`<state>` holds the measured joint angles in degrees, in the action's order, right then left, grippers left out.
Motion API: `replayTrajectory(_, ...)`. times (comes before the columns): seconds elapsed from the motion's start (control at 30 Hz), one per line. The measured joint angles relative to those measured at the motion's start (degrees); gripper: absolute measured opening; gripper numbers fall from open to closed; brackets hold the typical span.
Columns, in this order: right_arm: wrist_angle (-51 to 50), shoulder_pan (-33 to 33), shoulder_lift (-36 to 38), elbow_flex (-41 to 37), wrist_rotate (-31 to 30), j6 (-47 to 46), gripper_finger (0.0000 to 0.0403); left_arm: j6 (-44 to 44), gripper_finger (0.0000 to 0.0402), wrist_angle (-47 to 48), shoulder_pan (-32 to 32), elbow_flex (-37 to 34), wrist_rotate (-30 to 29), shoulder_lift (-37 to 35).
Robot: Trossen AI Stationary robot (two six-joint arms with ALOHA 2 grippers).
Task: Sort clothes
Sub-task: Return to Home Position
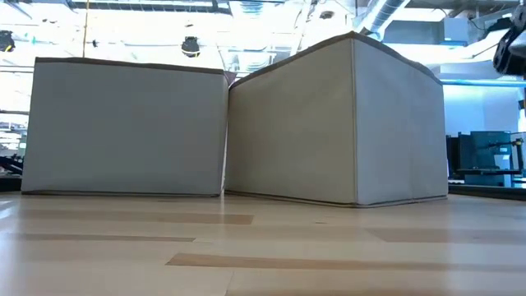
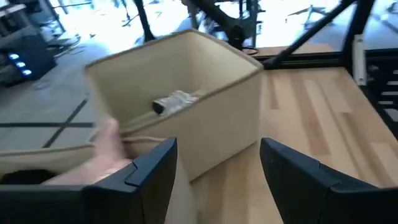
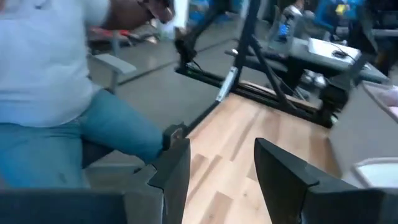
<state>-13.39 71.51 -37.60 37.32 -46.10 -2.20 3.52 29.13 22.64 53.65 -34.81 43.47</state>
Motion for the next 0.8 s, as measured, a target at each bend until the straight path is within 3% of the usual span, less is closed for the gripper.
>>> replayTrajectory(0.2, 17.9, 0.0, 6.7, -12.0, 9.0, 13.3, 0.0191, 1.2, 0.0224, -12.3, 3.6, -10.8, 6.3, -2.4)
replayTrajectory(0.33, 22.7, -4.1, 10.1, -17.6, 14.7, 18.1, 0.0191, 2.2, 0.0224, -19.7, 5.8, -16.2, 8.1, -2.3)
replayTrajectory(0.5, 24.6, -13.1, 15.6, -22.8, 24.8, 19.1, 0.0191, 1.3, 0.0224, -28.1, 7.4, -22.8, 7.4, -2.7)
replayTrajectory(0.63, 26.7, -22.5, 19.3, -26.7, 36.2, 18.4, 0.0191, 0.8, 0.0224, -34.7, 7.3, -28.0, 7.1, -3.9)
replayTrajectory(0.8, 28.4, -34.0, 22.2, -30.6, 47.6, 15.2, 0.0191, 0.8, 0.0224, -37.9, 6.9, -32.5, 6.9, -6.5)
